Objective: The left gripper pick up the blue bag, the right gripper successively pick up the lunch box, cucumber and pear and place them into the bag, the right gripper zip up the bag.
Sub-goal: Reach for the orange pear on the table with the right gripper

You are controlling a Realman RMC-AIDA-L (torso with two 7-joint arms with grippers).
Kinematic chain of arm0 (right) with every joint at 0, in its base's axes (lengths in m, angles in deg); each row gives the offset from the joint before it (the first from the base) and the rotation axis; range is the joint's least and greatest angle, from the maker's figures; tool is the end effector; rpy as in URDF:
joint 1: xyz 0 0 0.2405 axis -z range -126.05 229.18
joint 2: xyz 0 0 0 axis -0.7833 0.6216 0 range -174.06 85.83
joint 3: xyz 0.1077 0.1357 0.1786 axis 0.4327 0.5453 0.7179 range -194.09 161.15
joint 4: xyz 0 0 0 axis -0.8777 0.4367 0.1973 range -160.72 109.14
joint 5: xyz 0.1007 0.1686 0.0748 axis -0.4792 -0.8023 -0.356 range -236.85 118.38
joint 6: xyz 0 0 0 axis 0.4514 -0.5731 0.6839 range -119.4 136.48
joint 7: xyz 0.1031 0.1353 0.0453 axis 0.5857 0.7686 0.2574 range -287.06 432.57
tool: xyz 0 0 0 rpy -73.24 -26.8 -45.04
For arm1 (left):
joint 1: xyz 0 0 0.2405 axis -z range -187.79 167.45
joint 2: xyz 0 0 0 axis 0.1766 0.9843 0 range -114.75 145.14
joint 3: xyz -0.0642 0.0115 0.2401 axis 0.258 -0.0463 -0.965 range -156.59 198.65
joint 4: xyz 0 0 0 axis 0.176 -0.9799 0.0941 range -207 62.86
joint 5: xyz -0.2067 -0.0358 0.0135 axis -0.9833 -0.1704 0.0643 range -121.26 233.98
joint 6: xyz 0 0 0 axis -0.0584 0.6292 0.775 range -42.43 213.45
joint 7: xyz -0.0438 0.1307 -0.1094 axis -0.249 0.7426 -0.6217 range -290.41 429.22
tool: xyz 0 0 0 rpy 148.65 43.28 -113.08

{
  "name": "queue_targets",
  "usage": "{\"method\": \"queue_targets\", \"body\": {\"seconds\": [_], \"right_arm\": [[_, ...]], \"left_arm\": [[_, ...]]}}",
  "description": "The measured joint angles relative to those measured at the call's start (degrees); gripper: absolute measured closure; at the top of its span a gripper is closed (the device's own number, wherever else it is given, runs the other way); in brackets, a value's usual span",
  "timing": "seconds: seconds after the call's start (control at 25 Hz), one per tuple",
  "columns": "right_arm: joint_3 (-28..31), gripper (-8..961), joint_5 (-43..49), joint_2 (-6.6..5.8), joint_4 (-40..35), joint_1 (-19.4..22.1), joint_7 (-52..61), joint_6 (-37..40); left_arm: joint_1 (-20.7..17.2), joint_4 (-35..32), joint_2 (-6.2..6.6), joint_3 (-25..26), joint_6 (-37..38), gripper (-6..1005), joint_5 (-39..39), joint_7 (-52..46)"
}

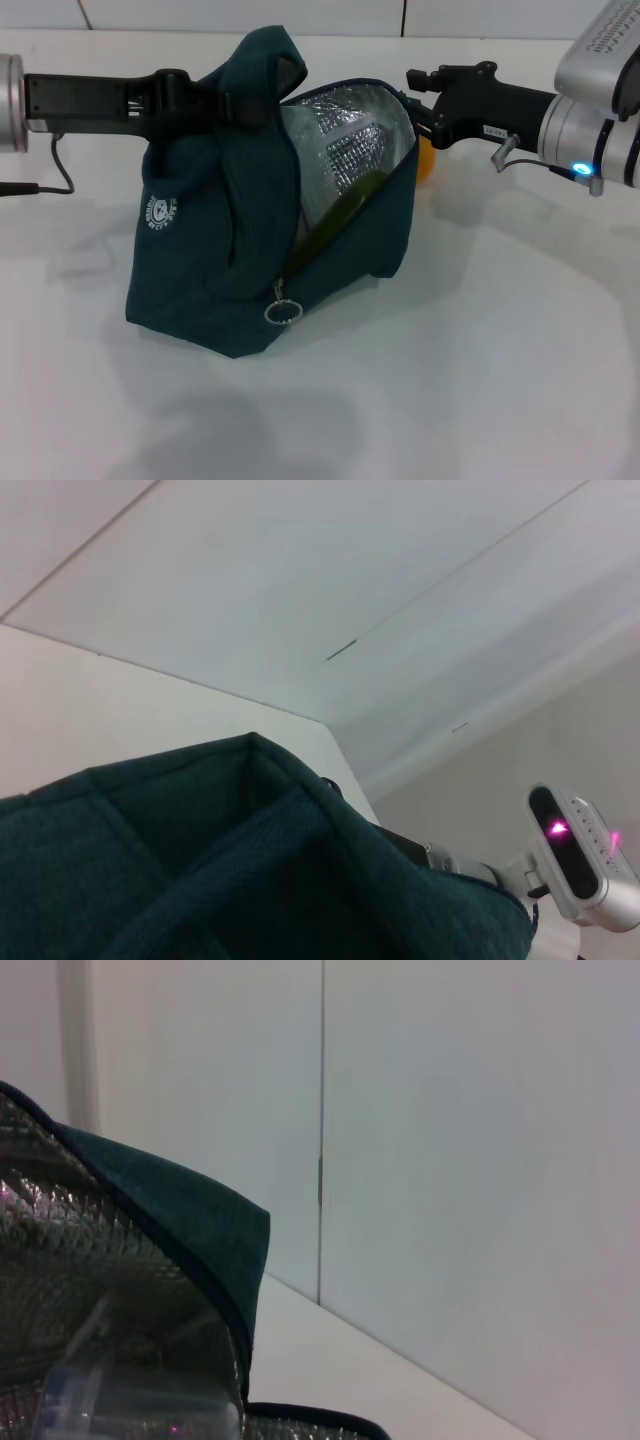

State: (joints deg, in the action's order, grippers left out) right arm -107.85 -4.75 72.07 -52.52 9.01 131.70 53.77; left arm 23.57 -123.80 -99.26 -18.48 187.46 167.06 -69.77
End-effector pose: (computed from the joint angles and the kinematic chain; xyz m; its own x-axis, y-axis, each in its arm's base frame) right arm 0.1616 0.4370 -0.0826 0.8662 -0.0888 -0.4918 -0.3529 -0.8054 -0.4762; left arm -0.1930 0.3539 0.0492 0.3093 0.8520 0.4225 0.8370 -0.4547 0.3043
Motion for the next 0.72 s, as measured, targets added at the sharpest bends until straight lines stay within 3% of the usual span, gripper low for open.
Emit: {"method": "queue_targets", "body": {"seconds": [0.24,0.72], "right_arm": [[-0.1,674,-0.7,0.0,0.0,0.1,-1.3,-1.1],[-0.1,731,-1.7,0.0,0.3,0.4,-2.2,-1.6]], "left_arm": [[0.0,0.0,-0.09,-0.2,-0.1,913,0.0,0.3],[0.1,0.1,-0.06,-0.3,-0.2,911,0.0,0.7]]}}
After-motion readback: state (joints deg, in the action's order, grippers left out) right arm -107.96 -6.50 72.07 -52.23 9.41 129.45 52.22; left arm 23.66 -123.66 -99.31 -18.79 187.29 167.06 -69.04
